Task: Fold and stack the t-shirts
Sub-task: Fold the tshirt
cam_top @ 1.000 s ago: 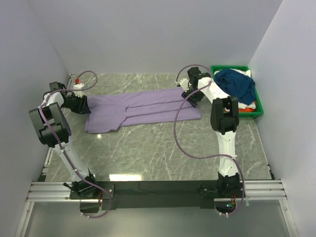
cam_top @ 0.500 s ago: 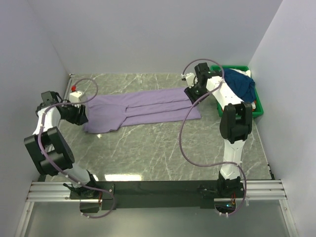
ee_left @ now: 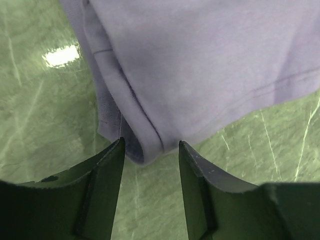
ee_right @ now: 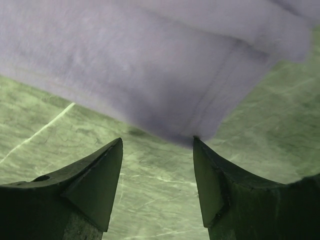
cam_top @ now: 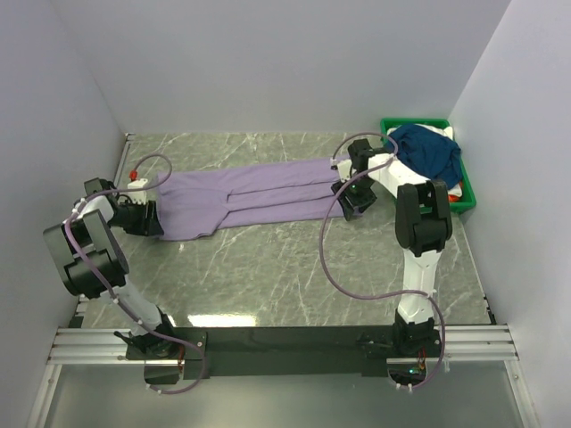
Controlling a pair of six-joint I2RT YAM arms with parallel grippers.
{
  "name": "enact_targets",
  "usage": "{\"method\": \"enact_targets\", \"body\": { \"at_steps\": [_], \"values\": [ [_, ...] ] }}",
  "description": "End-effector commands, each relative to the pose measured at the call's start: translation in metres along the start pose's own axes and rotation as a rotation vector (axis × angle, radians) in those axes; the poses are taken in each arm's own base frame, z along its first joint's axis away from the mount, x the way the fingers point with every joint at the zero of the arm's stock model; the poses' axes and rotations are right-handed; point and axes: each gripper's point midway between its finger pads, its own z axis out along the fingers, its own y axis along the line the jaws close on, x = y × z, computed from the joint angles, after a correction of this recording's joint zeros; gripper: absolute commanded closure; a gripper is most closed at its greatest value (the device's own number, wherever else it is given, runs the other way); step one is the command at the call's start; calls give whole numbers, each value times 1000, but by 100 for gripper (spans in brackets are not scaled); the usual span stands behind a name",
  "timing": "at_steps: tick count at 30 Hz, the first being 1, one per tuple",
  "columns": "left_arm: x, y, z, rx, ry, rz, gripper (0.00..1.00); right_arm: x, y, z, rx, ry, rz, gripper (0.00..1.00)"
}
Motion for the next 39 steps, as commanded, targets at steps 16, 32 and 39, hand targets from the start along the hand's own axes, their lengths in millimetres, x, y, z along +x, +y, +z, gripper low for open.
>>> {"method": "enact_targets", "body": {
  "at_steps": [16, 32, 39],
  "values": [
    [-7, 12, 10, 53, -3, -81, 52, -12, -27, 4, -70, -69, 193, 49],
    [58, -19, -36, 111, 134, -57, 99, 64, -24, -13, -56, 16, 190, 100],
    [63, -29, -58, 104, 111, 36, 61, 98, -14, -21, -84, 73, 162, 81]
  ]
}}
